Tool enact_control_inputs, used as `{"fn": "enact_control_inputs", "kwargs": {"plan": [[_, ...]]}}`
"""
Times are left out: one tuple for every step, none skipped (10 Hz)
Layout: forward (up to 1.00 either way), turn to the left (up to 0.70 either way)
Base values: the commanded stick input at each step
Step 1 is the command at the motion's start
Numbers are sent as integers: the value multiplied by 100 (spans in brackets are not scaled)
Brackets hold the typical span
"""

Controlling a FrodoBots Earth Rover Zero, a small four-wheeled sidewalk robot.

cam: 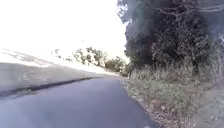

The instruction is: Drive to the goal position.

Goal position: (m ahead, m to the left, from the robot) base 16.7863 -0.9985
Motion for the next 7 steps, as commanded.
{"fn": "enact_control_inputs", "kwargs": {"plan": [[70,0],[70,0],[70,0],[70,0],[70,0],[70,0],[70,0]]}}
